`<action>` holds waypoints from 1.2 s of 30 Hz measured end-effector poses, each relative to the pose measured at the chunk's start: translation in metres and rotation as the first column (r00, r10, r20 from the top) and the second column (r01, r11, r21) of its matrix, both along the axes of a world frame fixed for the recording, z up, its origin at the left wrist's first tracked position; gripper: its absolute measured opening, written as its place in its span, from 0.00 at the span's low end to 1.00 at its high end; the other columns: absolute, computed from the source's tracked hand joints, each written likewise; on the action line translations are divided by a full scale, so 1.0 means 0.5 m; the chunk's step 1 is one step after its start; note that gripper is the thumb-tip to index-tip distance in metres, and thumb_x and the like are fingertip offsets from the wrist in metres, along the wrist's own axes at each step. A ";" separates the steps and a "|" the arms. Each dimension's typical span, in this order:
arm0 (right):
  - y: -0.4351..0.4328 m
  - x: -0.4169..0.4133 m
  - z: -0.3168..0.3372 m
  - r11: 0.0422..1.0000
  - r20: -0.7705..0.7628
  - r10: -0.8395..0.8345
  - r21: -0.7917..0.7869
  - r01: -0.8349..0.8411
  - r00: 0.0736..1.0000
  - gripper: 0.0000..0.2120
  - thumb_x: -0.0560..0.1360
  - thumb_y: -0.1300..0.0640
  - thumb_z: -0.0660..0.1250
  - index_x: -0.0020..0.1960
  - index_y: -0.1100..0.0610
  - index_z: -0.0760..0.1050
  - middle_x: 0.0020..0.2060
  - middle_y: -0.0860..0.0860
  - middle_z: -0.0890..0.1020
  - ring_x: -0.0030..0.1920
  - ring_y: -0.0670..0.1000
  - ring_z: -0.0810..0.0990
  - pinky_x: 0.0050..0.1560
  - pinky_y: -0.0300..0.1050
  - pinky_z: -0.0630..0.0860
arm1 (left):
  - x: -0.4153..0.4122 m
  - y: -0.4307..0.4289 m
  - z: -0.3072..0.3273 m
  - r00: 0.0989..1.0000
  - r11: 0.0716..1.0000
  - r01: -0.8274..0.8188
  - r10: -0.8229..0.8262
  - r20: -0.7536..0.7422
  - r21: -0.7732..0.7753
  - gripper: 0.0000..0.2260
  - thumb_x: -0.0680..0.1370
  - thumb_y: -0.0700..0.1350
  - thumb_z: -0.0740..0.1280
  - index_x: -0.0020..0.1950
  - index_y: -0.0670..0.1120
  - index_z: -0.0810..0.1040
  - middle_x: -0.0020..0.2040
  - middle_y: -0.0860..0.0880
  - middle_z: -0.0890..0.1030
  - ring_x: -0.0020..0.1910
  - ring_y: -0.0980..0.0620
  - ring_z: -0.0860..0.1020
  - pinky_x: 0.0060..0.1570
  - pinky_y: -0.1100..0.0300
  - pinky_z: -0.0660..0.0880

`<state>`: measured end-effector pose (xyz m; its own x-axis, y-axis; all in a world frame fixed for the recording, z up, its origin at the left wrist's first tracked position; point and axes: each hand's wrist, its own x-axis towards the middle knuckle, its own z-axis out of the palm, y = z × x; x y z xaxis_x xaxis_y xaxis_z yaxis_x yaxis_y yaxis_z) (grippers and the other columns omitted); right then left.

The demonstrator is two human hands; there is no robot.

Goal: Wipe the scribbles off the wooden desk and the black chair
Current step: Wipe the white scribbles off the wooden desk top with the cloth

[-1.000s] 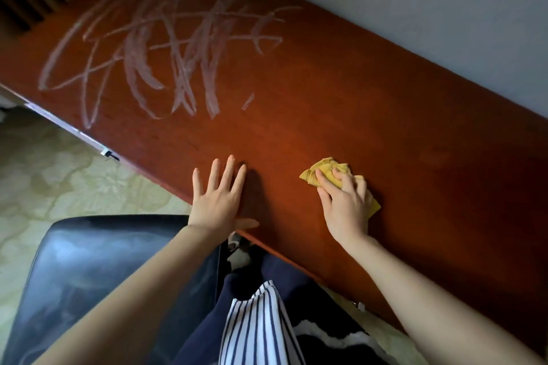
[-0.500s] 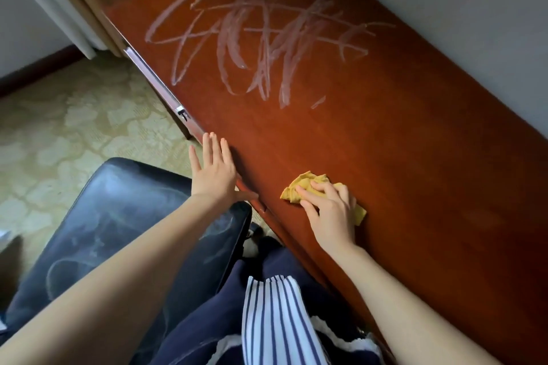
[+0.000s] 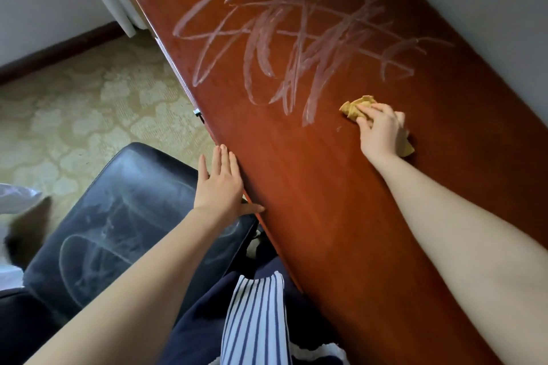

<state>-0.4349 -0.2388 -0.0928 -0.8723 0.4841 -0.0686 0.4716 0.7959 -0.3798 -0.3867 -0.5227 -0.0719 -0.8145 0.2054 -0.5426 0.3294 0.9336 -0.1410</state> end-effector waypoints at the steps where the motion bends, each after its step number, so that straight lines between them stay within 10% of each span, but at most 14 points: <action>1: 0.007 -0.019 0.001 0.999 0.008 -0.037 -0.005 0.037 0.999 0.14 0.79 0.53 0.63 0.64 0.47 0.76 0.67 0.46 0.72 0.65 0.53 0.66 0.65 0.54 0.61 | -0.001 0.000 0.001 1.000 1.000 -0.001 0.001 0.007 -0.004 0.56 0.68 0.74 0.57 0.75 0.34 0.39 0.77 0.36 0.42 0.76 0.40 0.40 0.72 0.42 0.39; 7: -0.045 -0.034 -0.023 0.985 0.005 -0.172 0.023 0.171 0.985 0.17 0.80 0.52 0.60 0.68 0.43 0.72 0.72 0.44 0.66 0.69 0.53 0.62 0.68 0.55 0.57 | -0.010 -0.004 0.007 0.998 0.999 -0.022 0.021 0.061 0.022 0.54 0.69 0.72 0.58 0.75 0.35 0.38 0.77 0.37 0.40 0.76 0.41 0.39 0.72 0.43 0.40; 15: -0.202 0.089 -0.021 0.981 0.083 0.189 0.029 -0.192 0.979 0.17 0.80 0.50 0.59 0.68 0.38 0.70 0.72 0.41 0.66 0.69 0.55 0.61 0.69 0.58 0.57 | -0.017 -0.029 0.016 0.999 0.991 -0.039 0.034 0.038 0.131 0.39 0.78 0.60 0.60 0.77 0.41 0.43 0.78 0.42 0.44 0.77 0.44 0.42 0.72 0.43 0.41; 24: -0.309 0.254 0.005 0.905 0.008 0.416 -0.105 -0.413 0.909 0.16 0.78 0.56 0.64 0.63 0.43 0.76 0.64 0.40 0.75 0.58 0.49 0.68 0.59 0.48 0.64 | 0.036 -0.046 0.033 0.989 0.884 -0.128 0.150 -0.013 0.449 0.16 0.81 0.53 0.56 0.61 0.46 0.75 0.60 0.47 0.76 0.65 0.46 0.69 0.70 0.39 0.46; 28: -0.325 0.290 0.057 0.910 -0.232 0.225 -0.297 -0.290 0.946 0.17 0.76 0.64 0.65 0.61 0.50 0.79 0.58 0.43 0.80 0.53 0.46 0.72 0.57 0.38 0.72 | 0.072 -0.048 0.052 0.929 0.549 -0.369 0.207 0.305 0.750 0.20 0.81 0.56 0.55 0.62 0.44 0.76 0.57 0.47 0.80 0.58 0.47 0.76 0.63 0.51 0.69; 36: -0.348 0.338 0.210 0.923 -0.423 -0.050 -0.366 -0.120 0.905 0.15 0.76 0.64 0.67 0.61 0.57 0.78 0.57 0.48 0.80 0.57 0.44 0.74 0.50 0.24 0.66 | 0.110 -0.008 0.166 0.731 0.017 -0.682 0.025 0.682 0.731 0.14 0.80 0.51 0.60 0.59 0.46 0.78 0.54 0.47 0.82 0.51 0.50 0.82 0.55 0.57 0.74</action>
